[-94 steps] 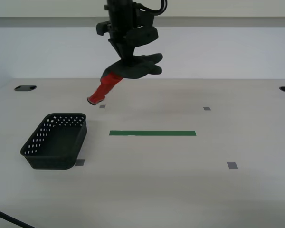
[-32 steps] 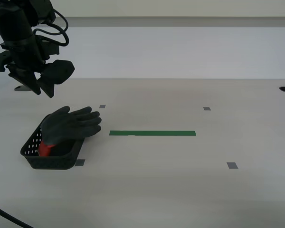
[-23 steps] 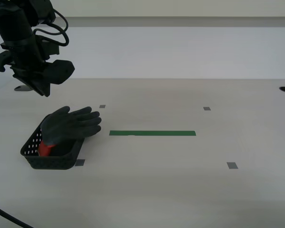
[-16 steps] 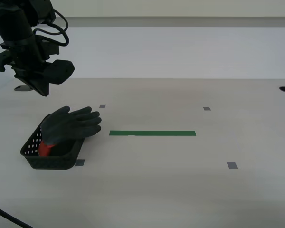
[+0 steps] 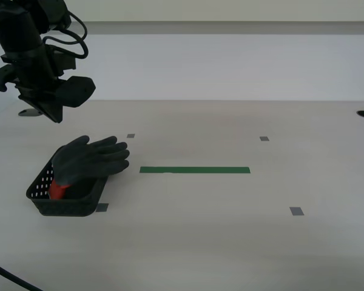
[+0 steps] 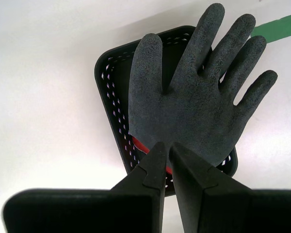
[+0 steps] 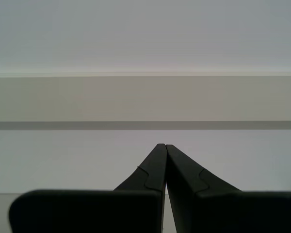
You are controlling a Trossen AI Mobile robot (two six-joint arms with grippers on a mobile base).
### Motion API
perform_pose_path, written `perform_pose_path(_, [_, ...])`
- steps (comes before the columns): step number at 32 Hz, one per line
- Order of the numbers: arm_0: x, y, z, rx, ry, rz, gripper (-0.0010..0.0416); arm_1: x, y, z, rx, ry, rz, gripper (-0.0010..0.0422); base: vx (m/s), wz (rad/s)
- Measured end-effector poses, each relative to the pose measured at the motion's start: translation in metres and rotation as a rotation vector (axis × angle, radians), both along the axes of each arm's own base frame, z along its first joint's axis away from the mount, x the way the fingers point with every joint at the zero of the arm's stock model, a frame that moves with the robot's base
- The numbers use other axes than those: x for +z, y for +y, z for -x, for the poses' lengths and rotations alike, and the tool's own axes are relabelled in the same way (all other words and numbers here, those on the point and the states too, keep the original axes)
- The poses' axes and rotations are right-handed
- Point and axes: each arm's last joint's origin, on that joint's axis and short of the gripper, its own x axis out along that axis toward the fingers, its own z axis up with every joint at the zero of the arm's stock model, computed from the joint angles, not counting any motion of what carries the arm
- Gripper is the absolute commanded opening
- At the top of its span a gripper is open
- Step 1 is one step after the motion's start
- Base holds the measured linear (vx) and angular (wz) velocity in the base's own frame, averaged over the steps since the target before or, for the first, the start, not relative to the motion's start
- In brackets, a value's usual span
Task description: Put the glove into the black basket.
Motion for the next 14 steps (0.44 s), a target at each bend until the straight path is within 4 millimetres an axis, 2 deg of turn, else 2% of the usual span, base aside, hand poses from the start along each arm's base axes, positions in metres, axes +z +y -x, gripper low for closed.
perform_pose_path(14, [0.0001,0.0000,-0.0001,0.000,0.000,0.000,0.0001,0.0000,0.0000,0.0000,0.000,0.000,0.000,0.0011,0.000,0.000])
